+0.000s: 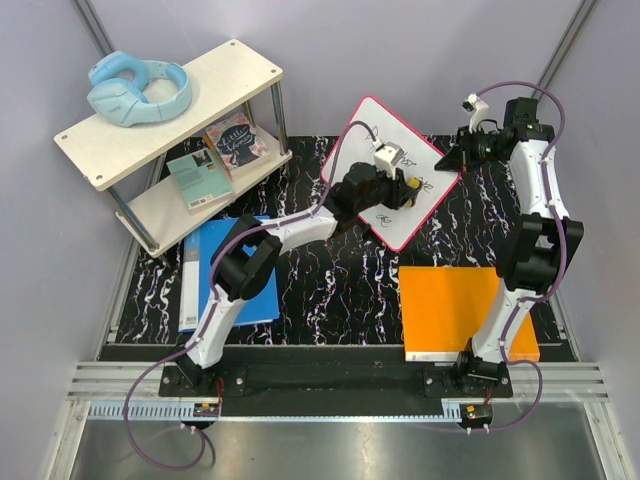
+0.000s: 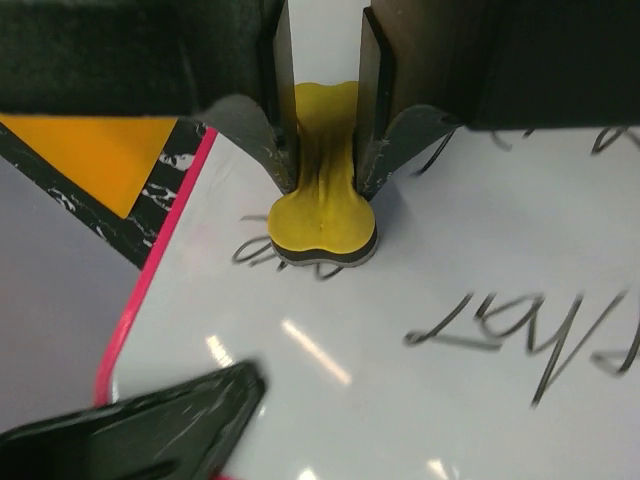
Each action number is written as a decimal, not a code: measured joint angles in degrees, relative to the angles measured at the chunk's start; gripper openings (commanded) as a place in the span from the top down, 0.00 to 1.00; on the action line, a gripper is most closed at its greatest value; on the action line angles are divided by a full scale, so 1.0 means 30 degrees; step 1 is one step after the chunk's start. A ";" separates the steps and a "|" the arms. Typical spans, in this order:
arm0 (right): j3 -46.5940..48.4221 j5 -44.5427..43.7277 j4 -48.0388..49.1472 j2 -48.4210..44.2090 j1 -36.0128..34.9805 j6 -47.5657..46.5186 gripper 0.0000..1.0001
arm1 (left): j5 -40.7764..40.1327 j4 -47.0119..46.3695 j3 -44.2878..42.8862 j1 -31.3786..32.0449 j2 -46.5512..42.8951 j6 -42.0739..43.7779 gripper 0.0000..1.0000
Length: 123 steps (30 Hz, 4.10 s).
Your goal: Erase the whiteboard
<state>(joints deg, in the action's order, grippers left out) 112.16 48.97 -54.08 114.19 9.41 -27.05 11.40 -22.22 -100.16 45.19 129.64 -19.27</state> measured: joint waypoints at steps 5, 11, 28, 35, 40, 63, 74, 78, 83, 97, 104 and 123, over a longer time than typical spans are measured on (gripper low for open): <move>0.0007 0.0073 0.0044 0.0000 -0.0044 -0.0073 1.00 | -0.0772 -0.0641 0.2892 -0.1260 -0.0860 -0.1027 1.00; 0.0022 0.0372 0.0058 0.0000 -0.0102 -0.0087 1.00 | -0.2055 -0.1188 0.4328 -0.3315 -0.0918 -0.2805 1.00; 0.0029 -0.0291 0.0138 0.0036 -0.0153 0.0109 1.00 | -0.2980 -0.1617 -0.0160 -0.1282 0.0619 -0.2790 1.00; 0.0044 0.0044 0.0160 0.0058 -0.0153 -0.0073 1.00 | -0.2849 -0.1384 -0.2608 0.0233 0.1260 -0.2484 1.00; 0.0044 0.0044 0.0379 0.0138 -0.0153 -0.0066 1.00 | -0.2841 -0.0430 -0.4896 0.0204 0.2135 -0.1647 1.00; 0.0051 -0.0160 0.0379 0.0138 -0.0211 0.0109 1.00 | -0.4269 0.0495 -0.6965 -0.4881 0.4532 -0.3424 1.00; 0.0146 -0.0342 0.0007 0.0138 -0.0211 0.0102 1.00 | -0.3009 0.0474 -0.7351 -0.4554 0.4583 -0.1923 1.00; 0.0160 -0.0306 -0.0022 0.0138 -0.0211 0.0087 1.00 | -0.3118 0.0678 -0.8342 -0.4313 0.4838 -0.1902 1.00; 0.0182 -0.0255 -0.0036 0.0146 -0.0211 0.0073 1.00 | -0.3286 0.0240 -1.0593 -0.4204 0.5945 -0.2433 1.00; 0.0240 -0.0131 -0.0015 0.0240 -0.0248 -0.0066 1.00 | -0.5610 -0.0678 -1.0943 -0.3993 0.6390 -0.2273 1.00; 0.0255 -0.0168 -0.0015 0.0262 -0.0248 -0.0066 1.00 | -0.6353 0.0299 -1.0265 -0.4277 0.6091 -0.2157 1.00; 0.0255 -0.0641 -0.0226 0.0284 -0.0240 -0.0168 1.00 | 0.0918 0.1304 -0.9202 -0.4262 0.5304 0.3024 0.97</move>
<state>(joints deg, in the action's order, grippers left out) 112.92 47.05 -54.76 115.04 8.69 -27.55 14.15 -18.31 -127.76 32.40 145.56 -10.20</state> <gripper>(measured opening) 0.043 0.267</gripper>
